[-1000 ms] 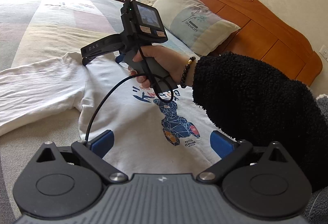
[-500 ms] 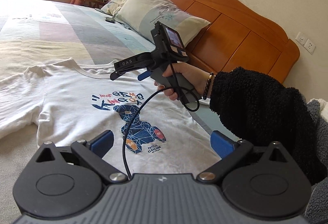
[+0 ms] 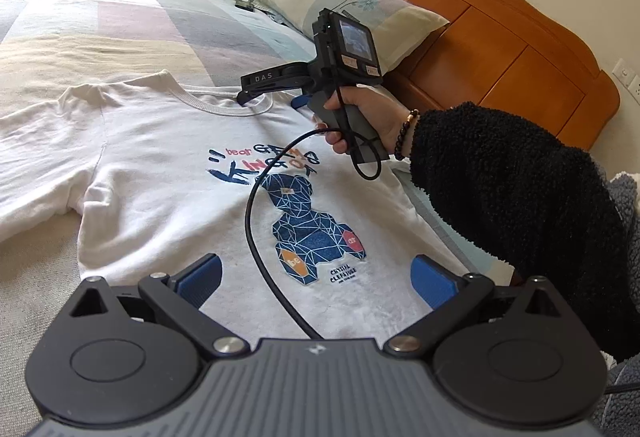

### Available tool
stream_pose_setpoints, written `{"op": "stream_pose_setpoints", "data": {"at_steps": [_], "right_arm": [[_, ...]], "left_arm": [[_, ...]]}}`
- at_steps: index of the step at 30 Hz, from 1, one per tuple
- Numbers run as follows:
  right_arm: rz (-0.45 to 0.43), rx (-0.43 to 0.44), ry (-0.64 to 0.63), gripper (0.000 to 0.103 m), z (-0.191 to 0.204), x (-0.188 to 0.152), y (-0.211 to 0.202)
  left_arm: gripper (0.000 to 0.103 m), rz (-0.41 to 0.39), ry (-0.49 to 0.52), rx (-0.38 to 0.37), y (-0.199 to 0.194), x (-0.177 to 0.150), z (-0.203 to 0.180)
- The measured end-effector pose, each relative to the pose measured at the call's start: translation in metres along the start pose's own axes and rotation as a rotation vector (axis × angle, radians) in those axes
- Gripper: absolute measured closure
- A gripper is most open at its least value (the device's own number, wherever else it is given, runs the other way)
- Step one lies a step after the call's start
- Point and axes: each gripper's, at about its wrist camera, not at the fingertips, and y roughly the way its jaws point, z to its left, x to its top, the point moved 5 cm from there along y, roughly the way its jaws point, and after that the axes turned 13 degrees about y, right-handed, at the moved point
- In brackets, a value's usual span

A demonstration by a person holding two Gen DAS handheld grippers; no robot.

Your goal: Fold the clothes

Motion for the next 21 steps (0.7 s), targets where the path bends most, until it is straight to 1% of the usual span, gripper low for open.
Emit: {"op": "stream_pose_setpoints", "data": {"at_steps": [4,7,11,13,17,21], "right_arm": [[0.006,0.018,-0.049,0.000,0.003,-0.001,-0.016],[-0.007,0.043,-0.071,0.000,-0.004,-0.008,-0.048],[0.016,0.070,-0.100,0.000,-0.020,-0.031,-0.098],[0.041,0.098,-0.108,0.000,-0.027,-0.053,-0.121],[0.097,0.187,-0.095,0.000,-0.038,-0.112,-0.161],[0.134,0.260,-0.049,0.000,-0.055,-0.160,-0.178]], "left_arm": [[0.003,-0.058,-0.009,0.007,-0.012,0.005,0.001],[0.003,-0.118,-0.012,0.004,-0.028,0.007,0.003],[0.001,-0.152,-0.038,0.003,-0.033,0.008,0.007],[0.001,-0.137,-0.039,-0.005,-0.027,0.007,0.005],[0.001,-0.059,-0.006,0.016,-0.005,-0.001,-0.006],[0.001,0.011,0.021,0.012,0.015,-0.015,-0.016]]}}
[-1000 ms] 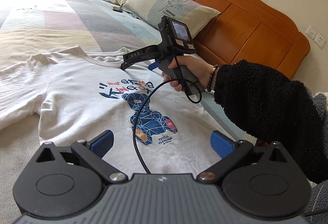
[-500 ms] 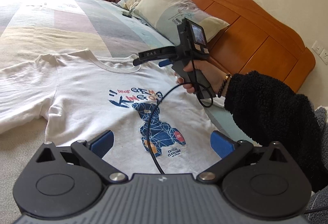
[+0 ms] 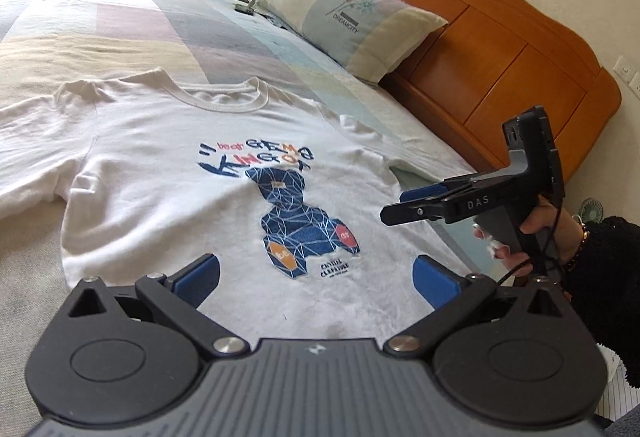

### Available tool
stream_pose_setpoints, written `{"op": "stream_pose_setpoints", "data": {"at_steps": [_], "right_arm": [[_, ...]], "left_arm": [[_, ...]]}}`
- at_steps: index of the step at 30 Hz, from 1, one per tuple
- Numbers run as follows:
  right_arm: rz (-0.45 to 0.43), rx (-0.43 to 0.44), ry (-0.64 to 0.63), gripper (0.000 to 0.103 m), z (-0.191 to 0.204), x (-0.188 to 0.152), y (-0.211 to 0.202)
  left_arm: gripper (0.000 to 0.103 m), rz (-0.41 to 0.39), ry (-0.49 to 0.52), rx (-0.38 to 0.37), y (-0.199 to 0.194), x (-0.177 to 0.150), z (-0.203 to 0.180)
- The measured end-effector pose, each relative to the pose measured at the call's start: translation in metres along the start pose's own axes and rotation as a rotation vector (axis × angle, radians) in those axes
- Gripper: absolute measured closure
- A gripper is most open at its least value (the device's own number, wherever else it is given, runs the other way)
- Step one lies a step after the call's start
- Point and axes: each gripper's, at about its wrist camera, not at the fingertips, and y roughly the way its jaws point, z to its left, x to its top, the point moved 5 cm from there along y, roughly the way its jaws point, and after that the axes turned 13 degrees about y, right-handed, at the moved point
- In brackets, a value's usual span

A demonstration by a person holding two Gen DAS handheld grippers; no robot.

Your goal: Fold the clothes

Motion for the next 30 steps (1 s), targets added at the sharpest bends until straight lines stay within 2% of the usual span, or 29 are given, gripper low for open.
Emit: {"op": "stream_pose_setpoints", "data": {"at_steps": [4,6,10,14,16,18,23,28,30], "right_arm": [[0.018,-0.048,0.085,0.000,-0.032,-0.024,0.002],[-0.012,-0.094,0.122,0.000,-0.055,-0.029,0.001],[-0.069,-0.046,0.257,0.000,-0.062,-0.026,-0.018],[-0.077,0.033,0.198,0.000,-0.037,-0.034,-0.026],[-0.065,0.038,0.170,0.000,-0.029,-0.041,-0.022],[-0.048,0.006,0.181,0.000,-0.034,-0.052,-0.015],[-0.162,0.013,0.178,0.000,-0.047,-0.081,-0.026],[-0.168,-0.104,0.100,0.000,-0.036,-0.092,-0.041],[-0.168,-0.086,0.078,0.000,-0.030,-0.098,-0.049]], "left_arm": [[0.001,0.056,0.009,0.029,0.013,-0.012,-0.001],[0.001,0.073,0.001,0.048,0.017,-0.015,0.000],[0.001,0.086,-0.003,0.061,0.022,-0.015,0.001],[0.001,0.090,0.016,0.059,0.025,-0.014,-0.004],[0.001,0.098,0.021,0.057,0.028,-0.014,-0.005],[0.001,0.109,0.020,0.063,0.030,-0.015,-0.005],[0.001,0.114,0.023,0.071,0.032,-0.017,-0.005],[0.001,0.118,0.034,0.079,0.033,-0.018,-0.008],[0.001,0.120,0.041,0.082,0.034,-0.018,-0.009]]}}
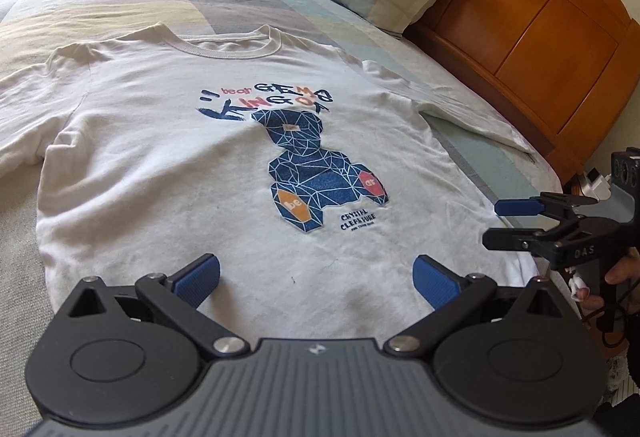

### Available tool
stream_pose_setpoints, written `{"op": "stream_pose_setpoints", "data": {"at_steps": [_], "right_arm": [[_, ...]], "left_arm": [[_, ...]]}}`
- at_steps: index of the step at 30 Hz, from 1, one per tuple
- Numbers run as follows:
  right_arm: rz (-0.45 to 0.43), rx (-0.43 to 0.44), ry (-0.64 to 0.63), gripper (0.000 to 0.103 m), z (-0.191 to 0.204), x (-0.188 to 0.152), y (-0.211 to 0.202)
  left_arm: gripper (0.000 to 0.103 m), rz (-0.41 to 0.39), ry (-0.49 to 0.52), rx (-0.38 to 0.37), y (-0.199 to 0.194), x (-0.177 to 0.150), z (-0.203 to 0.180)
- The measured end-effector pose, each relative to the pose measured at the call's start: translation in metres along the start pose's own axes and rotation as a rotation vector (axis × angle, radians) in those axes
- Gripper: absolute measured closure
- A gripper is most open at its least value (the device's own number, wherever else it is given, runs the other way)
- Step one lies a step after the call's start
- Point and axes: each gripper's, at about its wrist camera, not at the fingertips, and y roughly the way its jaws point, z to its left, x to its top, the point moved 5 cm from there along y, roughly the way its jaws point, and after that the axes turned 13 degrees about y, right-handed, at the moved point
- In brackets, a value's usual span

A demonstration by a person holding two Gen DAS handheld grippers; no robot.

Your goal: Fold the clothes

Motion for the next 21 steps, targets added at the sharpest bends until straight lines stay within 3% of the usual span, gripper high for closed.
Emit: {"op": "stream_pose_setpoints", "data": {"at_steps": [3,7,13,21], "right_arm": [[0.021,0.049,-0.039,0.000,0.010,-0.012,-0.008],[0.065,-0.018,-0.063,0.000,0.006,-0.028,-0.004],[0.037,-0.064,-0.024,0.000,-0.004,-0.032,-0.018],[0.036,0.123,-0.227,0.000,0.092,-0.033,-0.013]], "left_arm": [[0.001,0.005,0.006,0.005,0.001,0.000,-0.001],[0.001,0.009,0.011,0.008,0.001,-0.001,-0.002],[0.001,-0.011,0.028,-0.003,-0.007,0.002,-0.007],[0.001,-0.065,0.066,-0.077,-0.021,0.006,-0.023]]}}
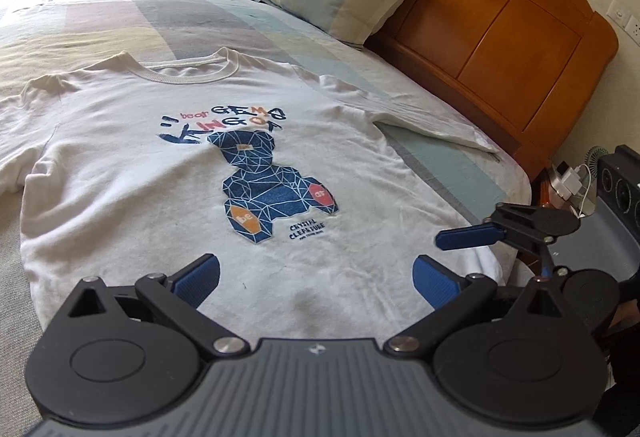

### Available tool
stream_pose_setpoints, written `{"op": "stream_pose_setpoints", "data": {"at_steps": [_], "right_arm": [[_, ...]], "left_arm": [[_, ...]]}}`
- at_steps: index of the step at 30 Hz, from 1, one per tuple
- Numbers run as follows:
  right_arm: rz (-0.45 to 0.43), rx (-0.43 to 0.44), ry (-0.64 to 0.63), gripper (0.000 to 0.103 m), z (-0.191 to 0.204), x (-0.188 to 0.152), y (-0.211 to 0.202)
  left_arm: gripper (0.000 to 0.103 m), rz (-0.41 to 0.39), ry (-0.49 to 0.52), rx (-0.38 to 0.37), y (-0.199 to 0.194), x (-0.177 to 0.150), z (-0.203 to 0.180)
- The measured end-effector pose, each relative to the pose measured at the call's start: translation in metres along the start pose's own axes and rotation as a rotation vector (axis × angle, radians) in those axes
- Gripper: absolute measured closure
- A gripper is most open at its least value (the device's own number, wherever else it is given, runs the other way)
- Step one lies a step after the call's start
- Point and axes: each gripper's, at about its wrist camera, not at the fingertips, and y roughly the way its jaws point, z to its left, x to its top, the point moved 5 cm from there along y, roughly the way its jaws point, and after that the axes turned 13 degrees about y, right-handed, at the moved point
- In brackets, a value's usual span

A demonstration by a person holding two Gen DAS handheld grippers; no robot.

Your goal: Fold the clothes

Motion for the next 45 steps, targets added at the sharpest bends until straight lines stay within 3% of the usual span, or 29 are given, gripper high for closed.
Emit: {"op": "stream_pose_setpoints", "data": {"at_steps": [8,13,21,24,31,40,45], "right_arm": [[0.020,0.067,-0.154,0.000,0.065,-0.009,0.043],[0.033,0.033,-0.232,0.000,0.076,-0.033,0.046],[0.106,0.054,-0.204,0.000,0.068,-0.050,0.012],[0.053,0.050,-0.194,0.000,0.065,-0.045,0.002],[0.070,0.200,-0.094,0.000,0.074,-0.038,0.004],[0.208,0.202,-0.049,0.000,0.060,-0.053,0.007],[0.108,0.122,-0.036,0.000,0.038,-0.034,-0.012]], "left_arm": [[0.001,-0.011,-0.022,-0.006,-0.006,-0.002,0.007],[0.001,-0.007,-0.022,0.001,-0.006,-0.003,0.009],[0.001,-0.008,-0.006,-0.013,-0.004,-0.003,0.002],[0.001,0.000,-0.003,-0.011,-0.002,-0.003,0.001],[0.001,0.014,-0.007,-0.013,0.003,-0.004,0.002],[0.001,0.011,-0.018,-0.018,0.003,-0.005,0.003],[0.001,0.008,-0.004,-0.034,0.005,-0.003,-0.003]]}}
